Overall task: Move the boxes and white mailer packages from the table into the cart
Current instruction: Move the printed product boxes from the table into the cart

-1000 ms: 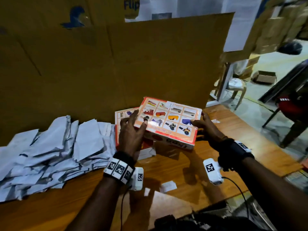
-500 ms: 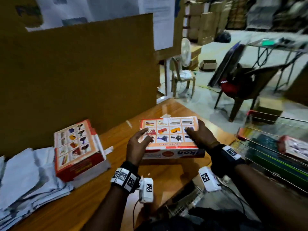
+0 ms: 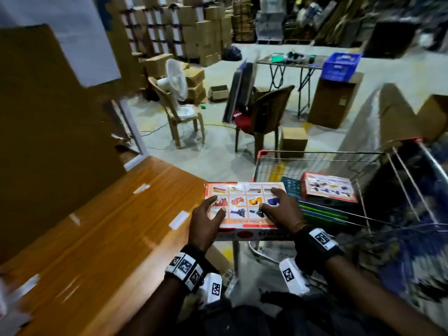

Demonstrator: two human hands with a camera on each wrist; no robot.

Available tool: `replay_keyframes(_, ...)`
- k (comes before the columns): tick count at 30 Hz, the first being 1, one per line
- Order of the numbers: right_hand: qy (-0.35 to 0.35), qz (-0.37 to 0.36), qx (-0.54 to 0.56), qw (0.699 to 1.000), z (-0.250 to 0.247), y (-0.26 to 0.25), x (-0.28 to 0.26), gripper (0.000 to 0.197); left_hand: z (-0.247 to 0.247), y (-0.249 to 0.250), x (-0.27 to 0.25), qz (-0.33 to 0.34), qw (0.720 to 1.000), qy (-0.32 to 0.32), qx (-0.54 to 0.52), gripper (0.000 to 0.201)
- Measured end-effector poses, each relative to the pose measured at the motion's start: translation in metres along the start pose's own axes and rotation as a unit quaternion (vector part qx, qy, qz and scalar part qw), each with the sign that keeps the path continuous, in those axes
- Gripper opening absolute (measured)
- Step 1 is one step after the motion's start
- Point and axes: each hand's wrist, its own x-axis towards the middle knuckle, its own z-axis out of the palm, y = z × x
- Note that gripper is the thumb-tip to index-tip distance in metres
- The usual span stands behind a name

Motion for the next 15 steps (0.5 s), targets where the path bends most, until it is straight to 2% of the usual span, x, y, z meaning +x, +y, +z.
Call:
replay_keyframes(4,0.057,0.009,0.013,0.998,-0.057,0.057,0.016,0.067,0.079,0.031,0.018,0.028,0.995,-0.068,0.069,0.056)
replay_keyframes(8,0.096,0.021,0.009,0.995,-0.104,0.103,0.020,0.066,0.140,0.060,0.030,0.052,0.985,-0.100,0.129,0.061)
replay_keyframes(11,0.123,0.030,-0.004,0.992,-0.134,0.128,0.033,0.068,0.176,0.081,0.043,0.084,0.976,-0.138,0.149,0.058)
replay_keyframes(15,0.153,0.048,-0.022,0.987,-0.167,0.144,0.050,0.072,0.220,0.099,0.066,0.120,0.960,-0.181,0.175,0.064)
